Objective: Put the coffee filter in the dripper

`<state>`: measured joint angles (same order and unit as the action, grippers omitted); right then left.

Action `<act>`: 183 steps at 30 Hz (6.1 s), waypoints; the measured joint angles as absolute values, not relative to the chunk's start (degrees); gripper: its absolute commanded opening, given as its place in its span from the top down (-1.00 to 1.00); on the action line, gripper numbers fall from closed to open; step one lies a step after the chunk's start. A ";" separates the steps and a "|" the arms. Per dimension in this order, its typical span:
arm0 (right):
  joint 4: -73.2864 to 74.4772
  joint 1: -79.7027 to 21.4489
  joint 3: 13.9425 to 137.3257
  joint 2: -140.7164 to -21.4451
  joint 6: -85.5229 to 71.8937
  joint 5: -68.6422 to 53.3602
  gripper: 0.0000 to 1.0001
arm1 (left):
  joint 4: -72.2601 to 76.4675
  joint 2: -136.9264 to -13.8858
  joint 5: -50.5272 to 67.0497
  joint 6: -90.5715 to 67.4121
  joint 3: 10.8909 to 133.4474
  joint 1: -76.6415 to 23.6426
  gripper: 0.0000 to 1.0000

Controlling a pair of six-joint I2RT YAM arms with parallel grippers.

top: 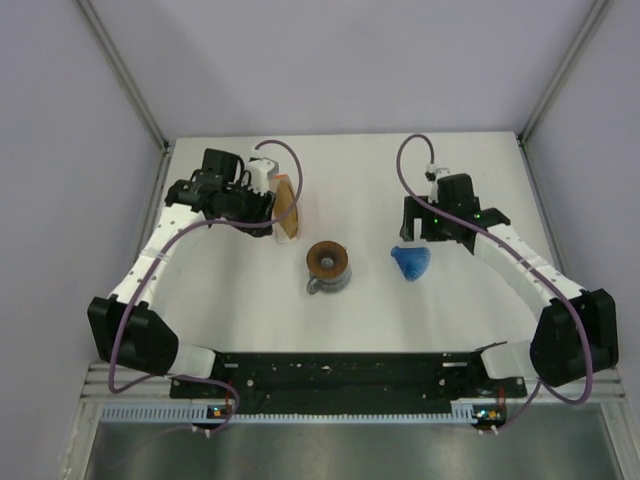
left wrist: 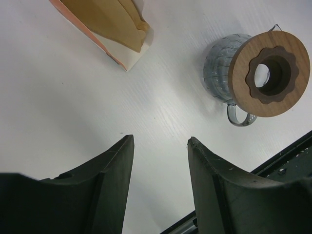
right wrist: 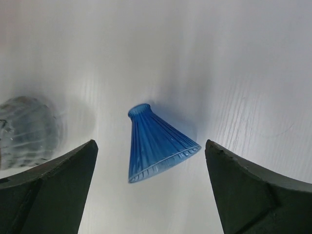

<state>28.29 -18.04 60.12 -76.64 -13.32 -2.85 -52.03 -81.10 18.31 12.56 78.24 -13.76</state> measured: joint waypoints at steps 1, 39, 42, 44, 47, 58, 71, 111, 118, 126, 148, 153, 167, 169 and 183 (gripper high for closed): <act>28.05 -17.96 58.06 -76.64 -13.82 -2.74 -0.83 | -52.03 -80.95 18.31 12.56 78.22 -13.76 -0.08; 26.13 -14.98 46.72 -72.79 -9.04 -24.01 -0.39 | -51.40 -78.26 18.11 13.45 76.27 -13.76 -0.06; 28.12 -17.47 49.15 -67.00 -2.83 -22.70 -0.50 | -51.40 -78.26 18.11 13.50 76.27 -13.76 -0.07; 29.08 -21.80 50.37 -63.40 3.01 -21.17 -0.57 | -51.40 -78.26 18.11 13.56 76.27 -13.76 -0.07; 31.81 -28.91 50.85 -60.12 14.11 -17.26 -0.65 | -51.42 -78.26 18.11 13.63 76.27 -13.76 -0.06; 33.04 -30.22 44.38 -60.93 43.40 3.40 -0.76 | -51.42 -78.26 18.59 13.65 76.29 -13.76 -0.06; 18.92 -29.71 40.71 -70.39 55.16 -0.80 -0.42 | -51.44 -77.97 19.16 13.67 76.29 -13.76 -0.06; 45.06 -33.19 89.36 -95.94 -18.61 -21.06 1.00 | -51.11 -79.07 32.47 -11.60 86.00 -14.41 -0.05; 45.93 -37.21 89.38 -98.67 -21.93 -20.56 1.00 | -47.11 -82.11 33.19 -18.44 80.90 -20.03 0.20; 45.91 -39.46 89.80 -101.82 -22.57 -18.76 1.00 | -44.56 -85.06 33.43 -22.94 79.83 -21.04 0.35; 45.43 -41.80 89.65 -104.71 -22.61 -15.31 0.40 | -40.03 -85.34 30.22 -26.65 70.50 -22.13 1.00; 44.07 -41.91 89.67 -104.27 -22.20 -14.28 0.17 | -40.07 -85.32 29.06 -26.68 70.48 -22.39 1.00; 42.59 -43.00 88.44 -95.37 -21.02 -8.21 0.55 | -41.39 -85.27 28.40 -25.96 71.53 -22.68 1.00; 42.54 -43.13 87.55 -95.29 -20.86 -8.14 0.71 | -41.65 -85.27 28.29 -25.67 71.57 -22.81 1.00; 38.48 -42.87 83.44 -96.42 -21.45 -7.14 1.00 | -40.71 -85.71 28.47 -26.48 70.59 -22.79 1.00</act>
